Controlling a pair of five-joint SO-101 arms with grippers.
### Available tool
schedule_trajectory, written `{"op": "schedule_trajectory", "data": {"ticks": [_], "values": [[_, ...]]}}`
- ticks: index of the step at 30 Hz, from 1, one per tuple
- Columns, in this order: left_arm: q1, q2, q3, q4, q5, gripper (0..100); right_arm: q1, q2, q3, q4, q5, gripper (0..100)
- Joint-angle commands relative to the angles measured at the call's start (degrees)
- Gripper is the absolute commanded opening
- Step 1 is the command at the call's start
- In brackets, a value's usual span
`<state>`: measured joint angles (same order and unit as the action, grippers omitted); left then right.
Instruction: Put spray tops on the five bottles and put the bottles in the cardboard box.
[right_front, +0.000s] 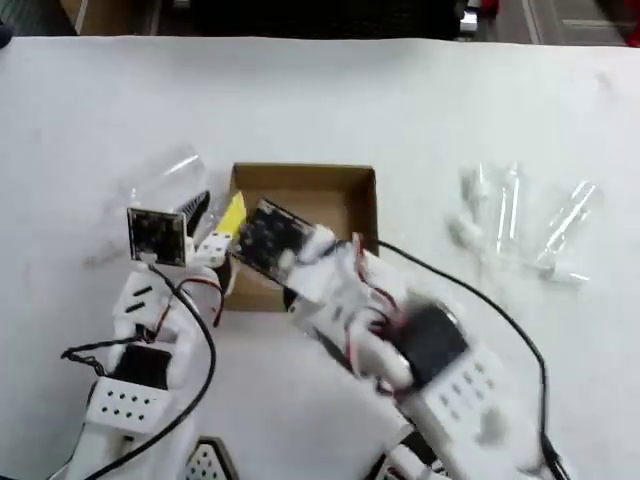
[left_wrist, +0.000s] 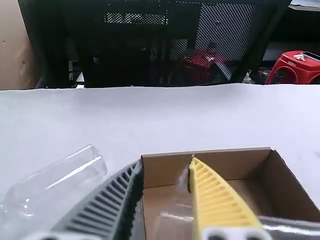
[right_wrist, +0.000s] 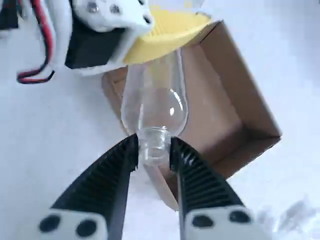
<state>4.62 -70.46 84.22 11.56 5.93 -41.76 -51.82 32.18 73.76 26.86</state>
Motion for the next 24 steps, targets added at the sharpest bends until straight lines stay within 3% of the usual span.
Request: {"op": "schedule_trajectory", "data": {"ticks": [1, 18, 24], "values": [[0.0, 0.2, -3.4, 0.4, 0.5, 15, -0.5, -6.4, -0.6, 0.1, -0.5, 1.7], [-0.6, 0.2, -3.4, 0.5, 0.4, 15, 3.7, 4.0, -7.6, -10.5, -6.2, 1.7], [-10.3, 0.0, -3.8, 0.1, 0.9, 14, 8.6, 15.9, -18.6, -7.3, -6.3, 1.6]]}}
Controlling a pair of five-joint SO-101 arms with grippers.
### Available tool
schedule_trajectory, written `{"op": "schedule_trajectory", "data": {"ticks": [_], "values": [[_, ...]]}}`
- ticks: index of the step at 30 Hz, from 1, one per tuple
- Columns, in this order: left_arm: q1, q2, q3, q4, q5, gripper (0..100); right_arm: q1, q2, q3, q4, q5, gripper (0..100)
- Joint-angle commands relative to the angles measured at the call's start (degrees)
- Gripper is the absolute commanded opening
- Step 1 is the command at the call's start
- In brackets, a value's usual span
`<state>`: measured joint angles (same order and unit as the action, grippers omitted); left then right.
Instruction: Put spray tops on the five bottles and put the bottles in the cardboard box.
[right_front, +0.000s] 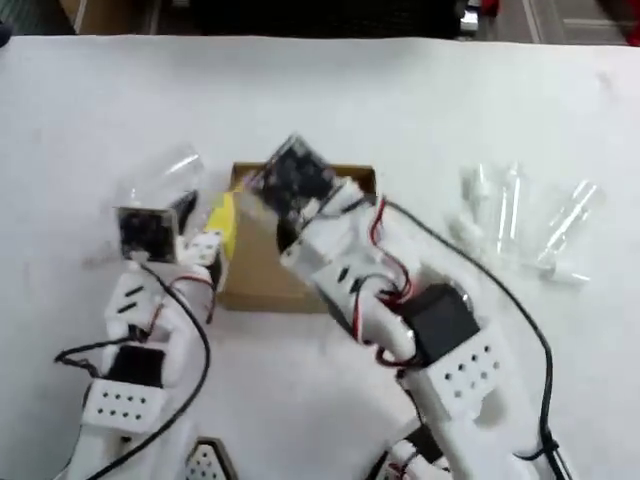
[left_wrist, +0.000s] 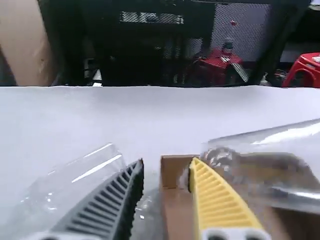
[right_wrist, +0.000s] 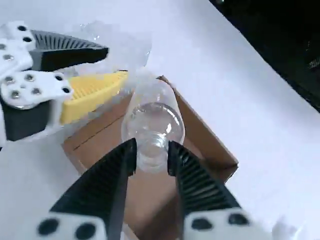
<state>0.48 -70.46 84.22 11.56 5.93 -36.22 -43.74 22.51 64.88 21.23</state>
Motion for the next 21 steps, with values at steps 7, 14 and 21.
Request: {"op": "schedule_trajectory", "data": {"ticks": [7, 14, 21], "values": [[-8.8, 0.0, -3.5, 0.0, 0.8, 9, 5.5, 34.6, -37.4, 15.8, -8.1, 1.6], [-8.8, 0.2, -3.4, 0.0, 0.5, 8, 4.3, 63.4, -72.4, 32.6, -8.4, 1.6], [-8.8, 0.2, -3.4, 0.2, 0.5, 8, 3.3, 82.4, -92.7, 33.7, -8.4, 1.6]]}}
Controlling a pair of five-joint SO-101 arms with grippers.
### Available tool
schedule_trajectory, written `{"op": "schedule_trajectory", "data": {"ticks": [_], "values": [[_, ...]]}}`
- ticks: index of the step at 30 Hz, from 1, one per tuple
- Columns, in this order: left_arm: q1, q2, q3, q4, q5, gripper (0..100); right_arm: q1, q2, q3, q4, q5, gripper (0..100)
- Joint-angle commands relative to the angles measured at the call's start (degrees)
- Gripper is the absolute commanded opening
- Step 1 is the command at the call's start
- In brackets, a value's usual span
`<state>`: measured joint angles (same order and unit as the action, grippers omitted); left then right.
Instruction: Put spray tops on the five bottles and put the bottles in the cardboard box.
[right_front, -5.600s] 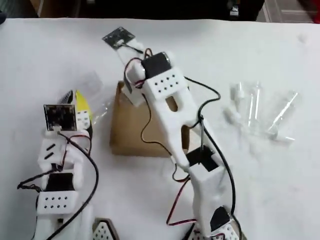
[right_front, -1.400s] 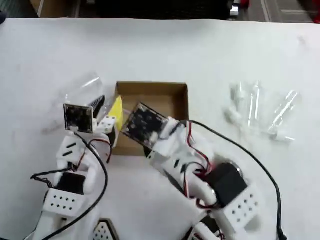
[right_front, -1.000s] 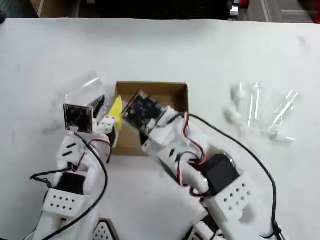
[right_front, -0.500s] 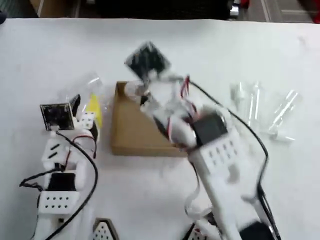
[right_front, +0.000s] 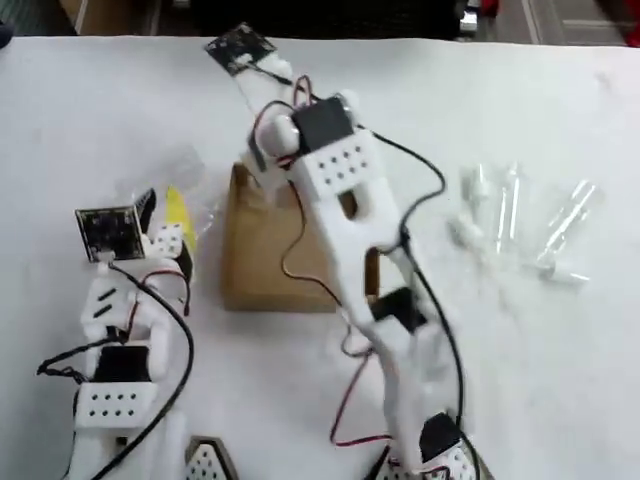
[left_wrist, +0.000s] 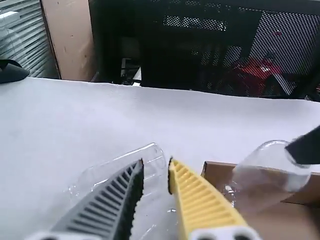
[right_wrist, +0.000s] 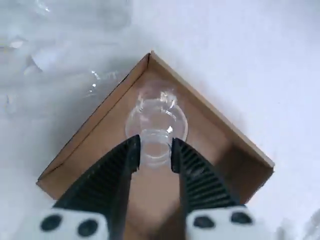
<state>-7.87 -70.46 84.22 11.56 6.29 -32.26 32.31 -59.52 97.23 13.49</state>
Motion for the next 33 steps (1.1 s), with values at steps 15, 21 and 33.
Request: {"op": "schedule_trajectory", "data": {"ticks": [15, 21, 33], "values": [[-0.5, 0.0, -0.9, -4.2, 0.1, 8, -0.9, 9.5, -11.5, 0.9, -0.7, 2.2], [-0.5, 0.0, -0.9, -4.2, 0.1, 8, -1.0, 10.1, -11.5, 0.4, -0.7, 13.5], [-0.5, 0.1, -0.9, -4.4, 0.1, 9, -1.6, 12.4, -12.1, -2.2, -0.6, 17.6]]}}
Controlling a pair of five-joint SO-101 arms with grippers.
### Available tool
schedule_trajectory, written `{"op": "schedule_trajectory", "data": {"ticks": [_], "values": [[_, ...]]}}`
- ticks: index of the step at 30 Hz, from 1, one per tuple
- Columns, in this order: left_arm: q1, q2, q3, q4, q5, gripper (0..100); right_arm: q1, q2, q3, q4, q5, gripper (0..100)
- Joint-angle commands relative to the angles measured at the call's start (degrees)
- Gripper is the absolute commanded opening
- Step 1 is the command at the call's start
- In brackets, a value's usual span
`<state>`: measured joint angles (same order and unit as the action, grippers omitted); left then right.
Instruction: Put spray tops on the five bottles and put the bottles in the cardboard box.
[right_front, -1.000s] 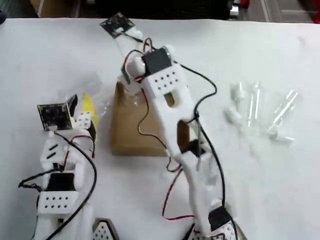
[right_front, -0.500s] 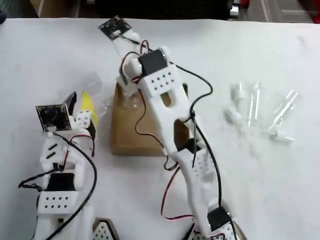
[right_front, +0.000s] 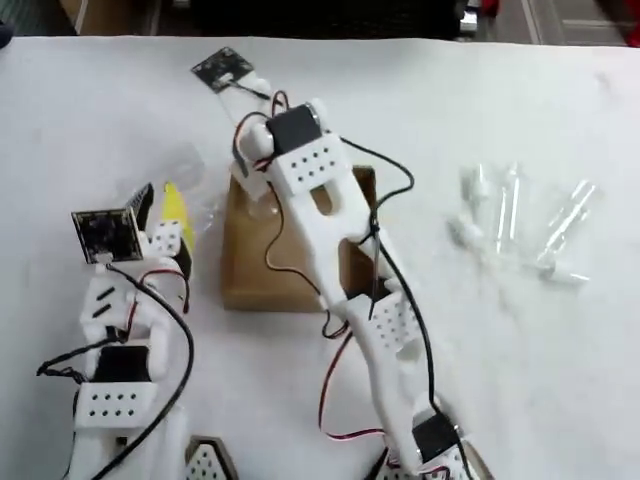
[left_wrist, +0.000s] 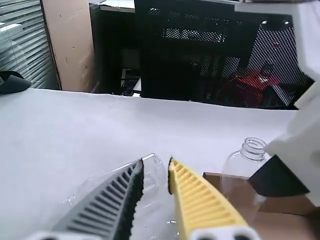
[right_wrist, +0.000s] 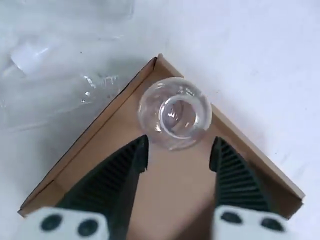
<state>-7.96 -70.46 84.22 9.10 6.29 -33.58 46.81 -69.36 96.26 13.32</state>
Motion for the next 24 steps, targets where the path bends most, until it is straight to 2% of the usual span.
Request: {"op": "schedule_trajectory", "data": {"ticks": [1, 12, 21, 24], "values": [[-0.4, 0.1, -0.9, -1.9, 0.1, 9, -0.3, -2.7, -2.3, -1.1, -0.4, 17.6], [-0.3, 0.0, -0.7, -1.9, 0.1, 9, 1.7, -15.5, 1.8, 2.7, -0.4, 17.6], [-0.4, 0.0, -0.7, -1.9, 0.1, 9, 2.2, -41.5, 22.9, 2.7, -0.2, 17.6], [-0.4, 0.0, -0.7, -1.9, 0.1, 9, 6.5, -52.4, 29.8, 2.6, 0.0, 17.6]]}}
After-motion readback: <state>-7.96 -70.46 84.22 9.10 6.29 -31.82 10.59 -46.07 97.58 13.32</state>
